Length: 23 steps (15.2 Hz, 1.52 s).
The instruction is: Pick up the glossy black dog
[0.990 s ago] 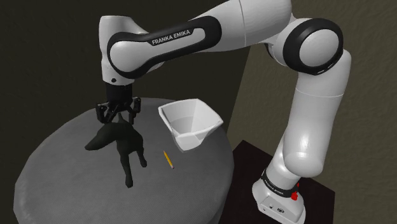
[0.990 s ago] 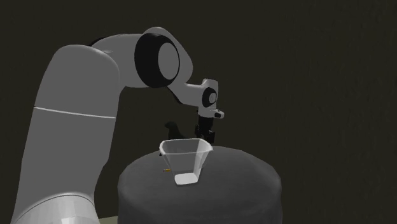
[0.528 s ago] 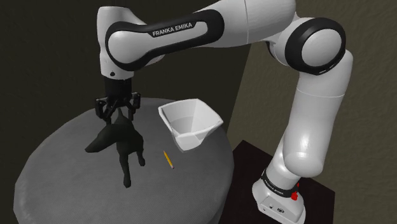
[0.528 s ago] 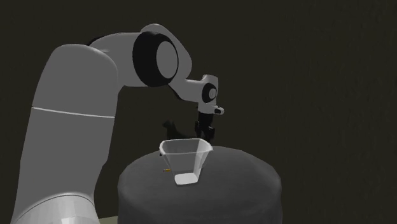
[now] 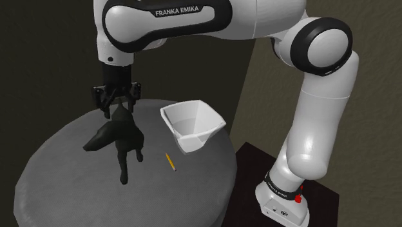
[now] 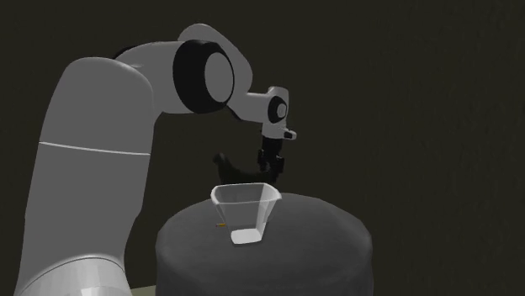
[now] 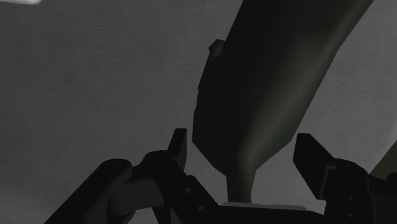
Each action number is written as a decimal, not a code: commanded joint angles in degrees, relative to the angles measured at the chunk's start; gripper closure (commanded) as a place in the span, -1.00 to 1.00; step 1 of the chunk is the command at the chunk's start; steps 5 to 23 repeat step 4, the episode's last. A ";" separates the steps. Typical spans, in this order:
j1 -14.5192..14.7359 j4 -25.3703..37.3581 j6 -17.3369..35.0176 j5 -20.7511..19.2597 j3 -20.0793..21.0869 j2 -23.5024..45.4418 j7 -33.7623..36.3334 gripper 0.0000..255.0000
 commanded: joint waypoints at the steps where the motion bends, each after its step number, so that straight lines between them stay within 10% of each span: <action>1: 0.06 1.47 -1.57 0.01 0.05 -0.14 0.23 1.00; 23: 0.08 2.35 -2.45 -0.02 0.07 -0.14 0.33 1.00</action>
